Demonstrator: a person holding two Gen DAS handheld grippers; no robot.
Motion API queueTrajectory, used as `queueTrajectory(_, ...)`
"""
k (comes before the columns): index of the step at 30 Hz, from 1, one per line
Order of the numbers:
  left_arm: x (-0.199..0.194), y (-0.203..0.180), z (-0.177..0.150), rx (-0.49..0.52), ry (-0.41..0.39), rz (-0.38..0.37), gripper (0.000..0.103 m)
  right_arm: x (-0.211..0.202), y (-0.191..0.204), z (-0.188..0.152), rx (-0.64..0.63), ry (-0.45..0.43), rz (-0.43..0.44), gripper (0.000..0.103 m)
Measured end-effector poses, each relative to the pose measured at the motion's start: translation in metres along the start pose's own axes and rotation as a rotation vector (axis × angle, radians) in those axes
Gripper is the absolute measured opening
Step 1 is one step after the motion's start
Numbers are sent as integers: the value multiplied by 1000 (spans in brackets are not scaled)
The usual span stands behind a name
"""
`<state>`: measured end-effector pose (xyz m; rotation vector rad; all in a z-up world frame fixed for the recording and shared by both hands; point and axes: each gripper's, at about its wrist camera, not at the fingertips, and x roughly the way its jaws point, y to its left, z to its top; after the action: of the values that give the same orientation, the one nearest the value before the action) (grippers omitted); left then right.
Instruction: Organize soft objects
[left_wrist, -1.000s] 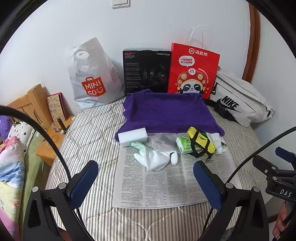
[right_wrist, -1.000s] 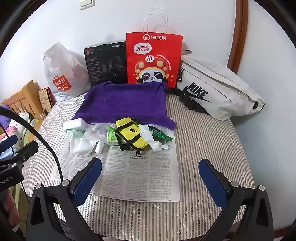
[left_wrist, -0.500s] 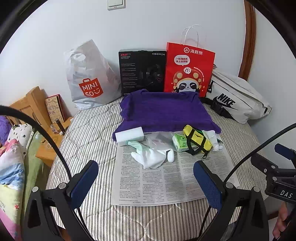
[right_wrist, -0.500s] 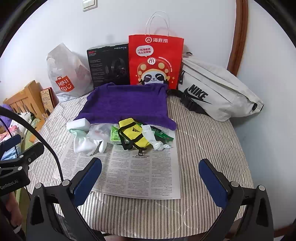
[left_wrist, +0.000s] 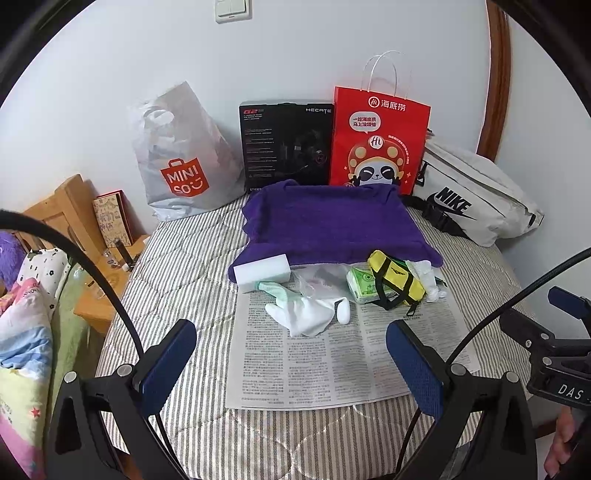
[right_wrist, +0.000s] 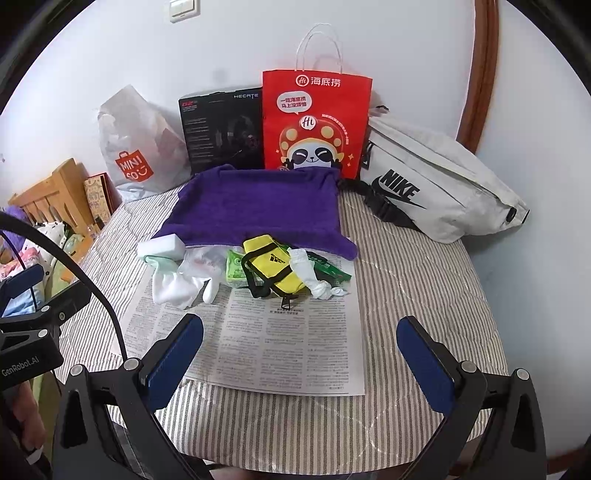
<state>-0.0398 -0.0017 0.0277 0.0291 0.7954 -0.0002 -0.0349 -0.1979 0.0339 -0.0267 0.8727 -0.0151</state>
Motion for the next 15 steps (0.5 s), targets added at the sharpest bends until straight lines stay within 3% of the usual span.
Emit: queueTrajectory(15,-3,4,3,-3,4,-3,103,0,4,-1,-1,-2,2,103)
